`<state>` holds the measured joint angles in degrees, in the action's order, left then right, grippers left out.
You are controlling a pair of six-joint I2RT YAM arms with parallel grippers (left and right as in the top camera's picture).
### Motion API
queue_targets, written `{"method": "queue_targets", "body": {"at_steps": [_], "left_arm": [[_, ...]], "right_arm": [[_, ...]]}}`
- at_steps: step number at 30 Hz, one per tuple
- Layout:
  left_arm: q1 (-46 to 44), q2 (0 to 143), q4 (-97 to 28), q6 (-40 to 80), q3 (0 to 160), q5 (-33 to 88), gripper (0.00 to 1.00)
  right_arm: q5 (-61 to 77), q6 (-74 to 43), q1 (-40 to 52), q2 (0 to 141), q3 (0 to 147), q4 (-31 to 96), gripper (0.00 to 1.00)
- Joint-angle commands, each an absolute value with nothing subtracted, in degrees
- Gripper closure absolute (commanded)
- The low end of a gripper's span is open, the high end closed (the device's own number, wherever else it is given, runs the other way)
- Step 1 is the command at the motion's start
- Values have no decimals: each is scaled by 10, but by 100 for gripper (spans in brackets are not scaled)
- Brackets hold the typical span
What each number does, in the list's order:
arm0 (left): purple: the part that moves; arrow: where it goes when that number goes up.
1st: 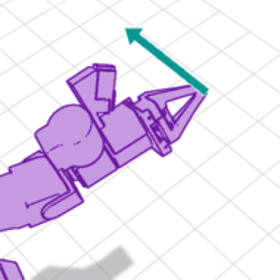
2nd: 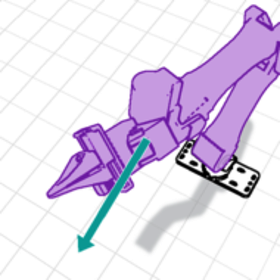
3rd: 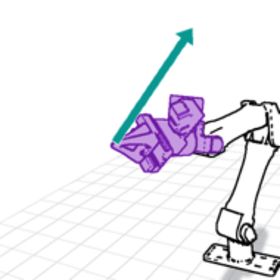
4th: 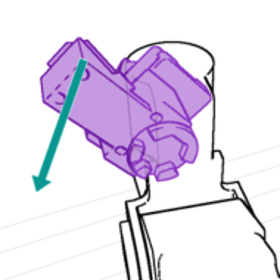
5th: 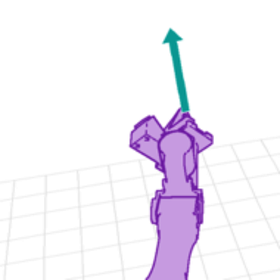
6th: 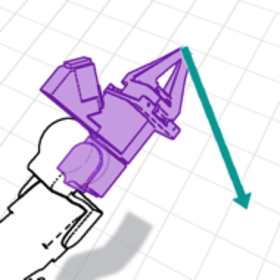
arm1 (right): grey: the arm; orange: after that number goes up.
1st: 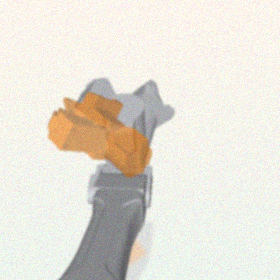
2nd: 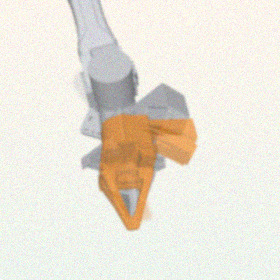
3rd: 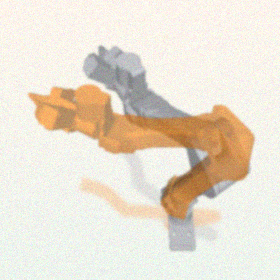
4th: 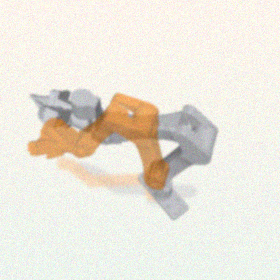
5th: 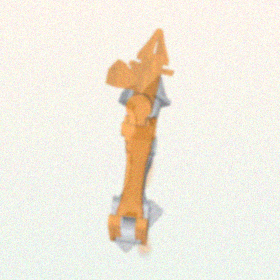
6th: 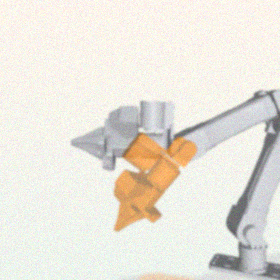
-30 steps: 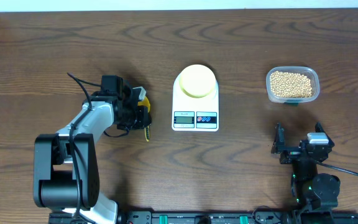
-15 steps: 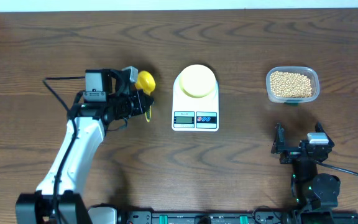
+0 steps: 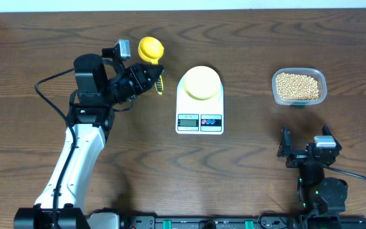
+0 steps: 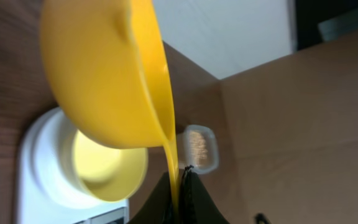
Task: Scoop item into bowl and weigh 50g on scale
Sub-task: 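Lift the yellow scoop with the left gripper toward the scale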
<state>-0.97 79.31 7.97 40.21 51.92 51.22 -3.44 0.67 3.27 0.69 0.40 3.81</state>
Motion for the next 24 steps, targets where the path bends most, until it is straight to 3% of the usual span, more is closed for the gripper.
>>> {"method": "queue_targets", "body": {"at_steps": [1, 4, 8, 13, 19, 24], "left_arm": [[-11, 786, 98, 449, 523, 547, 93], [-11, 786, 113, 449, 523, 547, 93], [-11, 786, 137, 468, 523, 547, 93], [-11, 787, 158, 473, 522, 544, 93], [-25, 787, 186, 473, 522, 544, 93], [-56, 787, 214, 486, 522, 511, 93]], "right_arm": [[-35, 10, 37, 4, 3, 40, 1], [-30, 3, 37, 4, 3, 26, 1], [103, -112, 37, 4, 3, 28, 1], [156, -185, 37, 4, 3, -105, 1], [156, -179, 37, 7, 10, -261, 1], [155, -144, 37, 57, 88, -247, 1]]}}
